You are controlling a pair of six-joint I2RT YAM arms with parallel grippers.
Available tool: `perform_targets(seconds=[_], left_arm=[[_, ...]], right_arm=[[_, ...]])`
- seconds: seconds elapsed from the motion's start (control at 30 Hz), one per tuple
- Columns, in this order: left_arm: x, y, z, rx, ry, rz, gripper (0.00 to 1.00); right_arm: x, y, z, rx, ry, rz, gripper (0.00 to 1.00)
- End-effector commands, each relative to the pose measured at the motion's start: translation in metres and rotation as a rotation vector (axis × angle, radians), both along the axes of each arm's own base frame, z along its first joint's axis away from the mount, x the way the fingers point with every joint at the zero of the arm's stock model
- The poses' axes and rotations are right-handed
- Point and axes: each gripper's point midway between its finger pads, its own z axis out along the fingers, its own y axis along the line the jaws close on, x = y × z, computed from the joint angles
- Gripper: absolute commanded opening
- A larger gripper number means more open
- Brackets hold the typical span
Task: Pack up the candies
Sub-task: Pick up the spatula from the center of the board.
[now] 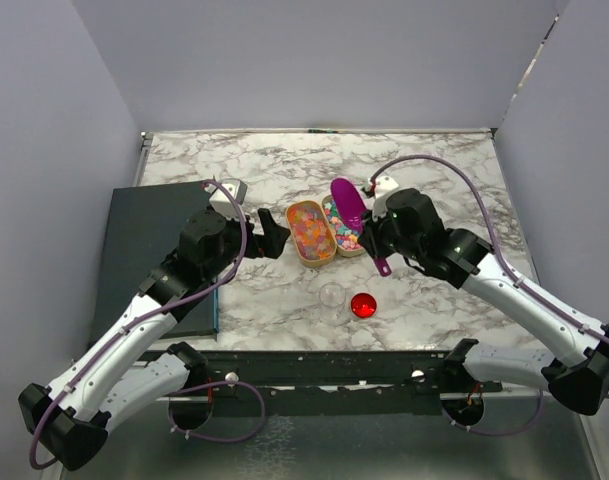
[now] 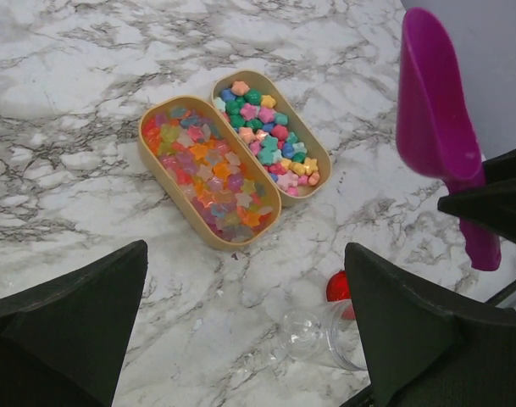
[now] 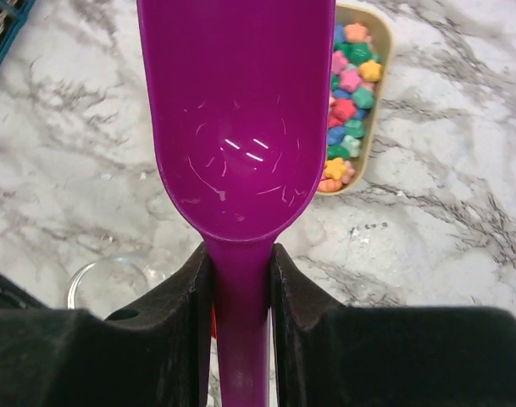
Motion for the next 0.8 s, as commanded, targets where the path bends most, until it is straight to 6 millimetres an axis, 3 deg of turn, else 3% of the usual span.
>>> perform_targets(seconds=[0.0,0.4,0.63,0.77], left_arm=[[-0.013,-0.009,0.027,-0.080,-0.008,-0.067,0.99],[-0.051,-0.029,0.022,-0.185,0.120,-0.229,0.95],[-0.076,-0.038,0.010,-0.219,0.219,-0.325,0.82],[-0.088,-0.039,0.005,-0.228,0.255,-0.365,0.73]], right_arm=[[-0.035,0.022,-0.002,-0.125,-0.013,0.206,0.01],[-0.082,0.055,-0.009,-0.308,-0.124,0.539,0.01],[-0.101,0.063,-0.004,-0.345,-0.248,0.726,0.01],[-0.102,0.060,0.000,-0.364,-0.288,0.747,0.01]])
